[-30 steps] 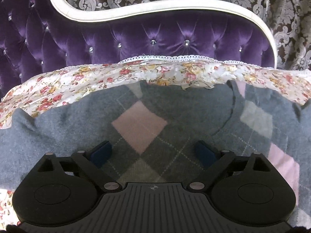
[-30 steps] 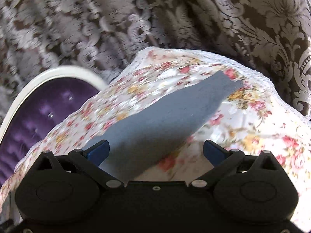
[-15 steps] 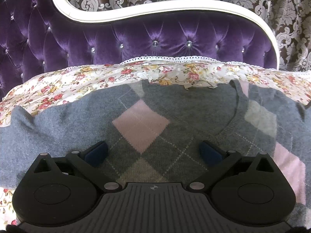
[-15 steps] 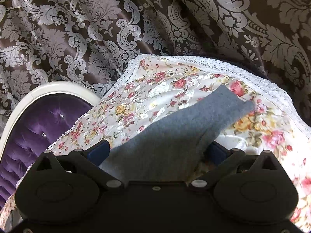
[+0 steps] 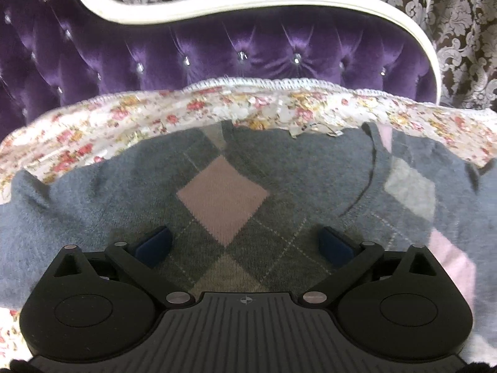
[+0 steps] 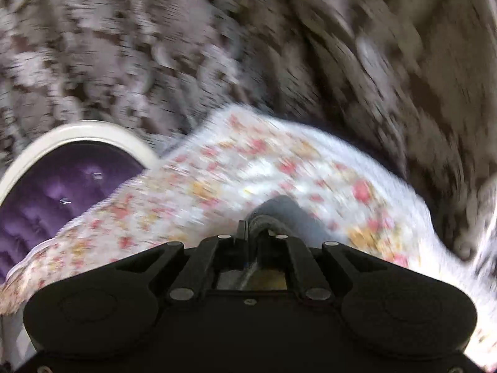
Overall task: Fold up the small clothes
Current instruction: 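Lift the sleeve with the right gripper and lay it across the sweater body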
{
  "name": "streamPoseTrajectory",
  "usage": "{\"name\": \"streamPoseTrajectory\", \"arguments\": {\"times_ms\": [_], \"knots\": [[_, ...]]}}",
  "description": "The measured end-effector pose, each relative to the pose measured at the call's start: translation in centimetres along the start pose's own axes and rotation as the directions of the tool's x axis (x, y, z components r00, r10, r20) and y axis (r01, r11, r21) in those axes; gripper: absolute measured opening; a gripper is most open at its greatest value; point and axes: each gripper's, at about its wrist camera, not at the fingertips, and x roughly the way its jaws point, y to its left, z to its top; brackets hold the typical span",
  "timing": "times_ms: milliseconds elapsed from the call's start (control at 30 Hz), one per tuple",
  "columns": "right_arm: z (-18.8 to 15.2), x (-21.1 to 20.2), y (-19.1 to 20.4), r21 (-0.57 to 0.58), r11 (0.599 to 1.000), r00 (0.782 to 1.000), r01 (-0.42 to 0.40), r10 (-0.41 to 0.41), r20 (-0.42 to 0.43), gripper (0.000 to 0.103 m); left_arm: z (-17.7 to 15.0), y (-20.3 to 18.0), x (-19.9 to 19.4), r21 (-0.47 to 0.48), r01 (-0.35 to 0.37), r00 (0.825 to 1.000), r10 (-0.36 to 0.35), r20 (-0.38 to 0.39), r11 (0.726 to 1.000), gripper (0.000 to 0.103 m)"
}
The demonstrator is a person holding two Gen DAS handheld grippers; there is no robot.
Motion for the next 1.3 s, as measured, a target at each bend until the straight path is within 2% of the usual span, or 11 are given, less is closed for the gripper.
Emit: {"name": "streamPoseTrajectory", "arguments": {"times_ms": [67,233,367,567,700,767,1000,1067,1133,1200,1300], "knots": [[1.4,-1.9,2.8,-0.066,0.997,0.999,-0.037,0.038,0.02,0.012,0.4,0.9,-1.0,-0.053,0.036,0.999,-0.038,-0.027,0.998,0.087],[3.1,-6.0,11.8,-0.227,0.96,0.984,-0.165,0.177,0.032,0.012,0.2,3.8,-5.3,-0.156,0.069,0.996,-0.076,-0.041,0.985,0.087],[2.1,-9.0,20.2,-0.332,0.892,0.946,-0.307,0.323,-0.009,0.012,-0.5,6.0,-8.2,-0.143,0.049,0.998,-0.055,-0.037,0.989,0.087],[-4.9,-10.9,33.0,-0.472,0.733,0.862,-0.49,0.488,-0.137,0.012,-2.8,10.6,-10.9,-0.189,0.053,0.997,-0.062,-0.046,0.981,0.087],[-11.6,-9.3,39.1,-0.503,0.654,0.82,-0.566,0.513,-0.256,0.012,-4.3,13.0,-11.7,-0.208,0.039,0.997,-0.052,-0.06,0.977,0.087],[-15.3,-8.8,41.6,-0.539,0.617,0.814,-0.574,0.498,-0.297,0.012,-5.0,14.0,-11.9,-0.214,0.027,0.997,-0.043,-0.067,0.976,0.087],[-25.9,-6.8,44.7,-0.621,0.539,0.82,-0.569,0.425,-0.383,0.017,-6.3,16.4,-12.2,-0.248,0.021,0.996,-0.042,-0.078,0.969,0.087],[-27.2,-7.8,45.0,-0.617,0.485,0.781,-0.619,0.463,-0.42,0.02,-6.4,16.7,-12.2,-0.254,0.032,0.996,-0.051,-0.072,0.967,0.087],[-27.6,-8.8,43.9,-0.61,0.419,0.727,-0.672,0.528,-0.438,0.05,-6.2,16.6,-12.2,-0.252,0.04,0.996,-0.058,-0.064,0.967,0.087],[-27.3,-9.9,42.4,-0.611,0.383,0.695,-0.693,0.581,-0.423,0.063,-6.0,16.2,-12.1,-0.239,0.043,0.997,-0.058,-0.055,0.97,0.087],[-26.1,-10.7,39.7,-0.603,0.408,0.701,-0.685,0.596,-0.392,0.064,-5.3,15.1,-11.9,-0.219,0.057,0.997,-0.067,-0.042,0.974,0.087]]}}
